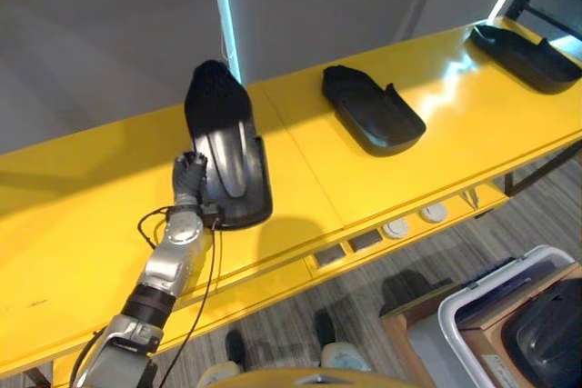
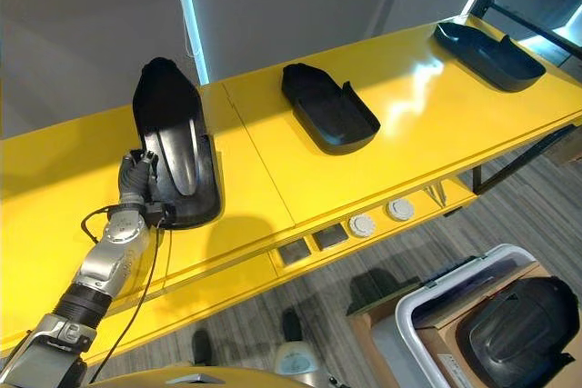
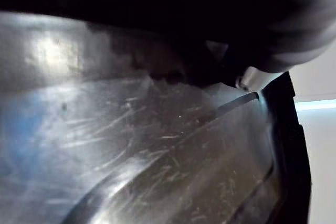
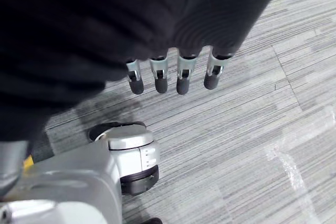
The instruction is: Move parts from the plastic box to the shelf.
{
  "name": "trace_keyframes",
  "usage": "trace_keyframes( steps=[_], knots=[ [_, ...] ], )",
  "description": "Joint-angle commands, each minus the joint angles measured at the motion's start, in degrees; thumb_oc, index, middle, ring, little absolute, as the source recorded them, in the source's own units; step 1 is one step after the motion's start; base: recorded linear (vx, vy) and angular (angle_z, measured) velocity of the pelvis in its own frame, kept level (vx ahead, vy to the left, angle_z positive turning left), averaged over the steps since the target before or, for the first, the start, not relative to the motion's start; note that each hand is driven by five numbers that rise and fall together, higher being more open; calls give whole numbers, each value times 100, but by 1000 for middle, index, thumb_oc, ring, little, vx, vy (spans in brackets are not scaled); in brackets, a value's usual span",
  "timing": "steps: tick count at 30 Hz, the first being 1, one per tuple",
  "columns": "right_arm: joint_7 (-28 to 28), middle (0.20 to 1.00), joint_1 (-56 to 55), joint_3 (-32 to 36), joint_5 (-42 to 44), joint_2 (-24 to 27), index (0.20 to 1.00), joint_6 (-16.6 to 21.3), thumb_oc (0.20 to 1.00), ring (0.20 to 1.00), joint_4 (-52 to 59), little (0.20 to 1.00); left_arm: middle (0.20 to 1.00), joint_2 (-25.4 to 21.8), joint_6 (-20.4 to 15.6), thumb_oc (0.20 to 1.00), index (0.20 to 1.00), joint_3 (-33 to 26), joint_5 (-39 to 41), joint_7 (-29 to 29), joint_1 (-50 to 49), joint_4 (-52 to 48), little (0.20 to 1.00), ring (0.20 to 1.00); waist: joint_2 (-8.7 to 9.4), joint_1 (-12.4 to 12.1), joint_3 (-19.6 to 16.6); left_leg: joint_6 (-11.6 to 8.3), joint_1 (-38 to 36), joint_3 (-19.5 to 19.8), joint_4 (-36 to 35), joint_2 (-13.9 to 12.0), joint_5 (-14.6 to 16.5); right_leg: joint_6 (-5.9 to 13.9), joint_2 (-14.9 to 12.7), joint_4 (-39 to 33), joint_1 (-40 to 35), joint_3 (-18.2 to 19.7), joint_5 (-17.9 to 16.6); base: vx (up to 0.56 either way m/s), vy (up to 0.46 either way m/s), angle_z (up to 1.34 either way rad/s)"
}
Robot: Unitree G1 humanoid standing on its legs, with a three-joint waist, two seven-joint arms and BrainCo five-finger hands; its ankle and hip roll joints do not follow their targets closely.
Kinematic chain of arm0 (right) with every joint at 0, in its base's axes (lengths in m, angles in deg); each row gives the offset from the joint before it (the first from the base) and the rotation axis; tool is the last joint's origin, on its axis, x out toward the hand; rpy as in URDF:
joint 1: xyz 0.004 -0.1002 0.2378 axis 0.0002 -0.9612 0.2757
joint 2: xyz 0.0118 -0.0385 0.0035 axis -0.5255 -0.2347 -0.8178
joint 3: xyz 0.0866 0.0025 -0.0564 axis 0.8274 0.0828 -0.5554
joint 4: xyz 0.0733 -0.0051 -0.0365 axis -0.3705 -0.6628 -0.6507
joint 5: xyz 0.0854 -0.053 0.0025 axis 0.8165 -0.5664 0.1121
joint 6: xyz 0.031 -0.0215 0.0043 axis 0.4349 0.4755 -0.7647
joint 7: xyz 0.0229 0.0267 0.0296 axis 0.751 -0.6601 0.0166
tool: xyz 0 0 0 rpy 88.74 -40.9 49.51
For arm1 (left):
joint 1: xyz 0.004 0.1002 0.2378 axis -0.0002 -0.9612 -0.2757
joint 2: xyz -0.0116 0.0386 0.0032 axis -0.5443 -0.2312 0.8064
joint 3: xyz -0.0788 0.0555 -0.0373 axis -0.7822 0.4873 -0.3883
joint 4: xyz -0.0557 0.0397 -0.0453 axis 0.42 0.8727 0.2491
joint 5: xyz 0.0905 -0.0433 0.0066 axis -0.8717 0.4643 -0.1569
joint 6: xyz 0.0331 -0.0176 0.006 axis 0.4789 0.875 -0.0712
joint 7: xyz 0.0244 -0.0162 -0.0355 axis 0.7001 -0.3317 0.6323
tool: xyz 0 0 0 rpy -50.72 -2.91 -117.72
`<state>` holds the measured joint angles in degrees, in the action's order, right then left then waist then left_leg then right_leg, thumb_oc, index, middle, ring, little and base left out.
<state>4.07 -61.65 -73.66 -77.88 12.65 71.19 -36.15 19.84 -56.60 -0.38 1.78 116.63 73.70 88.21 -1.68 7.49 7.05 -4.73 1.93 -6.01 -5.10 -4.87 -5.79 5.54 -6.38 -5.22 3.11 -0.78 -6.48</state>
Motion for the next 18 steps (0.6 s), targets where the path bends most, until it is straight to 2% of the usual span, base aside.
trace_keyframes(
  steps=[1,7,8,14,18],
  knots=[
    [62,1000,276,-119,-66,-23,1000,-66,1000,1000,-94,1000,200,-202,100,200,200,-178,-146,176,668,301,200,200,-84,-47,282,141,-36,77,10,78,196,134,-106,22,-69,-155,-42,37,-7,0],
    [42,1000,319,-167,10,-47,1000,-24,1000,1000,-97,1000,200,-225,171,200,200,-193,-193,281,479,231,200,200,-100,-131,290,114,-43,104,10,38,178,122,-122,22,-108,-195,-9,18,-3,0],
    [22,1000,403,-162,146,-36,1000,-44,1000,1000,-75,1000,1000,-163,259,1000,1000,-138,-166,304,422,195,1000,1000,-102,-168,305,98,-36,112,10,19,171,121,-126,22,-117,-215,4,0,0,0],
    [-34,1000,428,-164,154,-117,1000,-75,1000,1000,-82,1000,1000,-168,459,1000,1000,-1,-652,161,403,377,1000,1000,-73,-205,212,81,-118,91,10,-20,203,131,-128,22,-204,-290,53,19,-10,1],
    [-52,1000,367,-187,111,-169,1000,-60,1000,1000,-129,1000,1000,-304,818,1000,1000,92,-831,-103,506,476,1000,1000,-39,-210,82,87,-201,33,10,-53,238,156,-133,22,-291,-313,94,8,-16,1]
  ],
)
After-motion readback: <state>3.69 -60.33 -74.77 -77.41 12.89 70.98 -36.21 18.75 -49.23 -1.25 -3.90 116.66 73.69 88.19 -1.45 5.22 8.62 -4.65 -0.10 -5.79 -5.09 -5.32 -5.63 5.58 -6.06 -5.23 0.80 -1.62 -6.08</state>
